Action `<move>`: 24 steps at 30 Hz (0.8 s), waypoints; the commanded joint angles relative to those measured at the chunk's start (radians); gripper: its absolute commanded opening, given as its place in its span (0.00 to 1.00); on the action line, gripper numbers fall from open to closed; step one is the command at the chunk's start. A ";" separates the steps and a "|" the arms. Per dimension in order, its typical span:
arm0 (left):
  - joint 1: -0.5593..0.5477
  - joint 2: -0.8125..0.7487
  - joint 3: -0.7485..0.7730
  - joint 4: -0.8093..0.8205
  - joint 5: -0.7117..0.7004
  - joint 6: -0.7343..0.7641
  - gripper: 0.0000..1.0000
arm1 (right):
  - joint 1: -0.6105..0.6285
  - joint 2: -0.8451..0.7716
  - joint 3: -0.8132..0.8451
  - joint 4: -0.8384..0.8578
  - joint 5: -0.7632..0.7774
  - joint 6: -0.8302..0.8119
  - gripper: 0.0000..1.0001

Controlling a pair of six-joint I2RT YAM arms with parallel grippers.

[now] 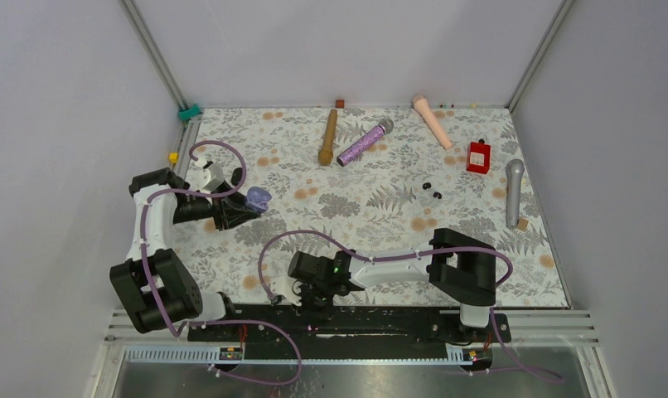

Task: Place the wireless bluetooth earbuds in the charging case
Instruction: Pick up the earbud from the center of the board.

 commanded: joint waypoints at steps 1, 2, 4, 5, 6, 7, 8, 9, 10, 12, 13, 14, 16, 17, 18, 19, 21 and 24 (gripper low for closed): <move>0.002 -0.011 -0.010 -0.039 0.056 0.035 0.00 | 0.007 -0.019 0.036 0.014 -0.008 0.003 0.13; 0.002 -0.011 -0.010 -0.040 0.057 0.035 0.00 | 0.007 -0.019 0.036 0.013 -0.008 0.002 0.11; 0.001 -0.010 -0.010 -0.039 0.056 0.035 0.00 | 0.008 -0.019 0.040 0.004 -0.011 -0.001 0.07; 0.001 -0.010 -0.010 -0.040 0.057 0.035 0.00 | 0.008 -0.019 0.042 0.001 -0.012 -0.003 0.05; 0.000 -0.009 -0.009 -0.040 0.057 0.034 0.00 | 0.008 -0.021 0.044 -0.002 -0.016 -0.005 0.03; 0.000 -0.007 -0.010 -0.040 0.057 0.035 0.00 | 0.008 -0.022 0.049 -0.006 -0.015 -0.006 0.01; -0.001 -0.006 -0.009 -0.041 0.056 0.035 0.00 | 0.008 -0.024 0.055 -0.013 -0.013 -0.007 0.00; -0.003 -0.006 -0.010 -0.040 0.057 0.035 0.00 | 0.008 -0.026 0.065 -0.027 -0.011 -0.012 0.00; -0.005 -0.005 -0.010 -0.040 0.056 0.037 0.00 | 0.007 -0.031 0.078 -0.044 -0.005 -0.018 0.00; -0.012 -0.005 -0.012 -0.038 0.056 0.039 0.00 | 0.007 -0.052 0.113 -0.092 0.025 -0.047 0.00; -0.016 -0.006 -0.014 -0.040 0.056 0.042 0.00 | 0.005 -0.065 0.130 -0.119 0.053 -0.061 0.00; -0.021 -0.007 -0.015 -0.040 0.057 0.044 0.00 | 0.002 -0.084 0.146 -0.141 0.074 -0.073 0.00; -0.034 -0.008 -0.020 -0.040 0.057 0.051 0.00 | -0.016 -0.124 0.167 -0.176 0.107 -0.092 0.00; -0.041 -0.007 -0.023 -0.040 0.059 0.054 0.00 | -0.028 -0.153 0.174 -0.187 0.120 -0.097 0.00; -0.047 -0.008 -0.024 -0.039 0.061 0.057 0.00 | -0.045 -0.176 0.179 -0.198 0.135 -0.105 0.00; -0.053 -0.007 -0.027 -0.041 0.064 0.060 0.00 | -0.062 -0.199 0.184 -0.207 0.149 -0.114 0.00; -0.063 -0.005 -0.029 -0.039 0.070 0.066 0.00 | -0.104 -0.249 0.193 -0.221 0.181 -0.133 0.00; -0.086 0.003 -0.031 -0.040 0.076 0.069 0.00 | -0.185 -0.320 0.222 -0.233 0.226 -0.139 0.00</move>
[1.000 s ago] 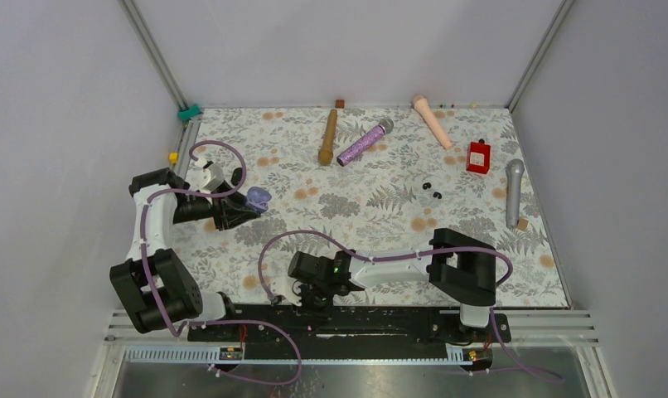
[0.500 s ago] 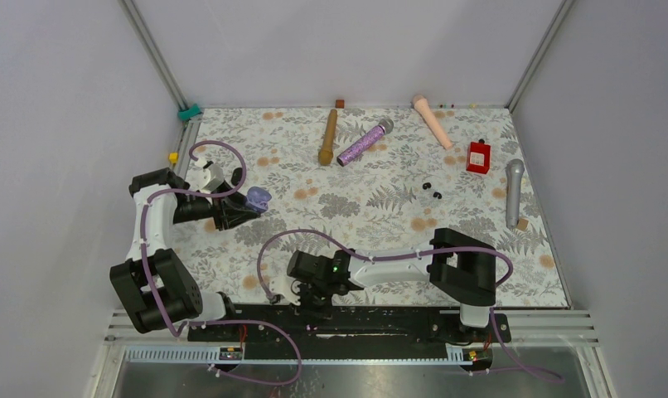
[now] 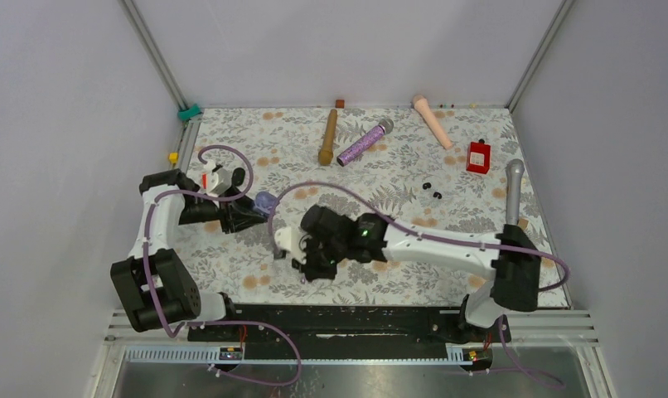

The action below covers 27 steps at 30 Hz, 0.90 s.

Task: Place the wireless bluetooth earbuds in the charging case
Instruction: Pick up the earbud from the center of the board, then place the earbud in the charging case.

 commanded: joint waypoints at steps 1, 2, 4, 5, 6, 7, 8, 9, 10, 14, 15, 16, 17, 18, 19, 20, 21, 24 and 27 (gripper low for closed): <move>-0.032 0.006 -0.003 -0.040 0.069 0.048 0.00 | -0.118 -0.135 0.082 -0.048 0.107 -0.038 0.00; -0.045 0.008 -0.005 -0.040 0.070 0.050 0.00 | -0.139 -0.152 0.099 -0.056 0.111 -0.037 0.00; -0.076 0.013 -0.013 -0.039 0.080 0.060 0.00 | -0.174 -0.185 0.129 -0.061 0.119 -0.035 0.00; -0.092 0.019 -0.018 -0.040 0.089 0.064 0.00 | -0.186 -0.193 0.149 -0.063 0.127 -0.032 0.00; -0.108 0.025 -0.023 -0.041 0.096 0.069 0.00 | -0.194 -0.197 0.172 -0.070 0.135 -0.029 0.00; -0.126 0.035 -0.027 -0.040 0.107 0.074 0.00 | -0.202 -0.196 0.197 -0.080 0.144 -0.028 0.00; -0.146 0.045 -0.032 -0.041 0.118 0.079 0.00 | -0.206 -0.192 0.229 -0.085 0.161 -0.030 0.00; -0.166 0.060 -0.034 -0.041 0.126 0.084 0.00 | -0.211 -0.187 0.252 -0.090 0.180 -0.030 0.00; -0.189 0.078 -0.035 -0.040 0.139 0.088 0.00 | -0.217 -0.180 0.274 -0.093 0.195 -0.025 0.00; -0.263 0.168 -0.025 -0.041 0.171 0.083 0.00 | -0.240 -0.153 0.330 -0.101 0.194 0.034 0.00; -0.279 0.192 -0.017 -0.040 0.173 0.073 0.00 | -0.241 -0.149 0.332 -0.096 0.191 0.044 0.00; -0.282 0.214 -0.010 -0.041 0.172 0.064 0.00 | -0.241 -0.145 0.331 -0.087 0.188 0.058 0.00; -0.294 0.232 -0.006 -0.039 0.174 0.061 0.00 | -0.241 -0.143 0.333 -0.084 0.184 0.069 0.00; -0.307 0.242 -0.007 -0.039 0.176 0.064 0.00 | -0.240 -0.137 0.334 -0.079 0.181 0.080 0.00; -0.311 0.246 -0.011 -0.040 0.179 0.073 0.00 | -0.241 -0.131 0.336 -0.077 0.176 0.095 0.00; -0.314 0.244 -0.017 -0.040 0.181 0.084 0.00 | -0.241 -0.124 0.340 -0.075 0.172 0.109 0.00; -0.316 0.238 -0.024 -0.041 0.183 0.093 0.00 | -0.241 -0.117 0.344 -0.074 0.166 0.120 0.00; -0.319 0.210 -0.041 -0.040 0.192 0.120 0.00 | -0.241 -0.097 0.350 -0.068 0.142 0.151 0.00; -0.322 0.190 -0.056 -0.039 0.194 0.143 0.00 | -0.241 -0.081 0.353 -0.064 0.127 0.172 0.00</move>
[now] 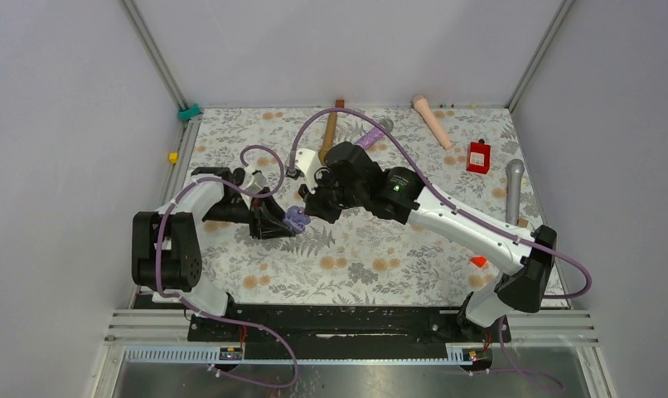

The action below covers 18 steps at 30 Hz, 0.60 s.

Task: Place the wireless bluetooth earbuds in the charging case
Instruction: Place the earbud in the charging case.

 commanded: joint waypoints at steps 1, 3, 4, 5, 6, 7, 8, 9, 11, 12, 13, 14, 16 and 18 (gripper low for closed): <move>-0.010 -0.059 -0.024 -0.041 0.104 0.088 0.00 | -0.002 0.018 0.051 0.012 -0.028 0.061 0.00; -0.018 -0.069 -0.038 -0.041 0.104 0.115 0.00 | -0.002 0.030 0.062 0.011 -0.031 0.074 0.00; -0.022 -0.073 -0.045 -0.040 0.105 0.122 0.00 | -0.002 0.038 0.068 0.012 -0.033 0.080 0.00; -0.025 -0.074 -0.048 -0.041 0.106 0.127 0.00 | -0.002 0.044 0.073 0.009 -0.040 0.086 0.00; -0.025 -0.077 -0.048 -0.039 0.108 0.128 0.00 | -0.002 0.052 0.078 0.010 -0.047 0.091 0.00; -0.026 -0.079 -0.049 -0.041 0.109 0.129 0.00 | 0.000 0.060 0.081 0.007 -0.055 0.100 0.00; -0.027 -0.081 -0.050 -0.041 0.109 0.130 0.00 | -0.001 0.067 0.084 0.007 -0.065 0.106 0.00; -0.027 -0.084 -0.051 -0.042 0.109 0.131 0.00 | -0.001 0.074 0.087 0.006 -0.071 0.111 0.00; -0.027 -0.088 -0.053 -0.042 0.108 0.133 0.00 | 0.001 0.084 0.089 0.008 -0.071 0.118 0.00; -0.026 -0.090 -0.052 -0.041 0.109 0.131 0.00 | 0.001 0.087 0.088 0.009 -0.070 0.121 0.00; -0.026 -0.092 -0.051 -0.041 0.110 0.129 0.00 | 0.002 0.090 0.088 0.009 -0.071 0.122 0.00; -0.026 -0.093 -0.050 -0.041 0.111 0.127 0.00 | 0.002 0.088 0.086 0.011 -0.072 0.124 0.00; -0.027 -0.094 -0.048 -0.042 0.112 0.124 0.00 | 0.006 0.089 0.082 0.012 -0.072 0.122 0.00; -0.026 -0.092 -0.048 -0.040 0.112 0.122 0.00 | 0.012 0.093 0.082 0.013 -0.073 0.119 0.00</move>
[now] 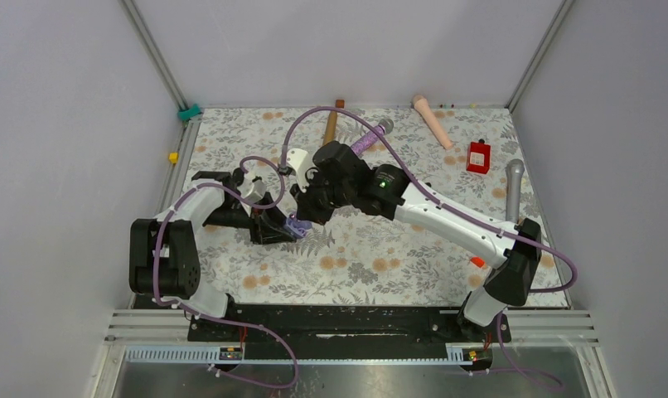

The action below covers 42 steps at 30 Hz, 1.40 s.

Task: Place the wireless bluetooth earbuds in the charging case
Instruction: Place the earbud in the charging case.

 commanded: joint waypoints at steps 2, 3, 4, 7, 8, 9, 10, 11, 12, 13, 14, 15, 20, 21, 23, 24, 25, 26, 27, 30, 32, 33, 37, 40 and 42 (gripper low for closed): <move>-0.002 -0.035 0.004 -0.038 0.110 0.039 0.00 | 0.019 0.012 0.033 0.017 -0.019 0.012 0.00; -0.002 -0.036 0.004 -0.038 0.109 0.039 0.00 | 0.021 0.015 0.033 0.018 -0.016 0.011 0.00; -0.002 -0.039 0.005 -0.037 0.110 0.038 0.00 | 0.024 0.019 0.033 0.018 -0.012 0.010 0.00; -0.001 -0.046 0.003 -0.038 0.107 0.038 0.00 | 0.027 0.027 0.033 0.020 -0.002 0.007 0.00; -0.001 -0.048 0.001 -0.038 0.108 0.039 0.00 | 0.027 0.030 0.033 0.018 0.001 0.007 0.00; -0.002 -0.048 0.001 -0.038 0.107 0.038 0.00 | 0.028 0.031 0.033 0.018 0.002 0.006 0.00; -0.002 -0.047 0.001 -0.037 0.108 0.039 0.00 | 0.028 0.032 0.033 0.020 0.003 0.007 0.00; -0.001 -0.048 0.002 -0.038 0.108 0.039 0.00 | 0.029 0.033 0.033 0.020 0.003 0.005 0.00; -0.001 -0.048 0.001 -0.038 0.108 0.039 0.00 | 0.028 0.034 0.035 0.019 0.005 0.004 0.00; -0.001 -0.048 0.002 -0.037 0.108 0.037 0.00 | 0.030 0.036 0.035 0.018 0.006 0.003 0.00; -0.002 -0.047 0.002 -0.037 0.108 0.038 0.00 | 0.030 0.037 0.035 0.018 0.006 0.002 0.00; -0.002 -0.048 0.002 -0.037 0.108 0.037 0.00 | 0.032 0.039 0.034 0.019 0.005 0.002 0.00; -0.002 -0.049 0.003 -0.038 0.108 0.031 0.00 | 0.036 0.047 0.029 0.020 0.009 -0.003 0.00; -0.001 -0.049 0.004 -0.037 0.107 0.032 0.00 | 0.037 0.048 0.025 0.021 0.008 -0.003 0.00; -0.002 -0.050 0.004 -0.037 0.106 0.030 0.00 | 0.038 0.047 0.019 0.026 0.008 -0.004 0.00; -0.002 -0.049 0.003 -0.037 0.105 0.031 0.00 | 0.038 0.047 0.017 0.025 0.008 -0.004 0.00; -0.002 -0.049 0.003 -0.038 0.105 0.032 0.00 | 0.038 0.048 0.015 0.028 0.008 -0.004 0.00; -0.002 -0.049 0.003 -0.037 0.105 0.032 0.00 | 0.038 0.048 0.014 0.027 0.008 -0.004 0.00; -0.001 -0.048 0.003 -0.037 0.105 0.033 0.00 | 0.038 0.048 0.012 0.028 0.008 -0.004 0.00; -0.002 -0.047 0.001 -0.037 0.102 0.035 0.00 | 0.038 0.046 0.006 0.031 0.010 -0.007 0.00; -0.002 -0.046 0.001 -0.037 0.103 0.036 0.00 | 0.038 0.043 0.002 0.031 0.010 -0.006 0.00; -0.002 -0.046 0.001 -0.038 0.103 0.036 0.00 | 0.038 0.040 0.000 0.032 0.010 -0.006 0.00; 0.001 -0.043 0.001 -0.037 0.102 0.038 0.00 | 0.038 0.020 -0.008 0.031 0.013 -0.011 0.00; 0.000 -0.044 0.002 -0.037 0.104 0.037 0.00 | 0.038 0.006 -0.017 0.032 0.016 -0.018 0.00; 0.002 -0.046 0.003 -0.037 0.105 0.035 0.00 | 0.038 0.002 -0.033 0.040 0.015 -0.016 0.00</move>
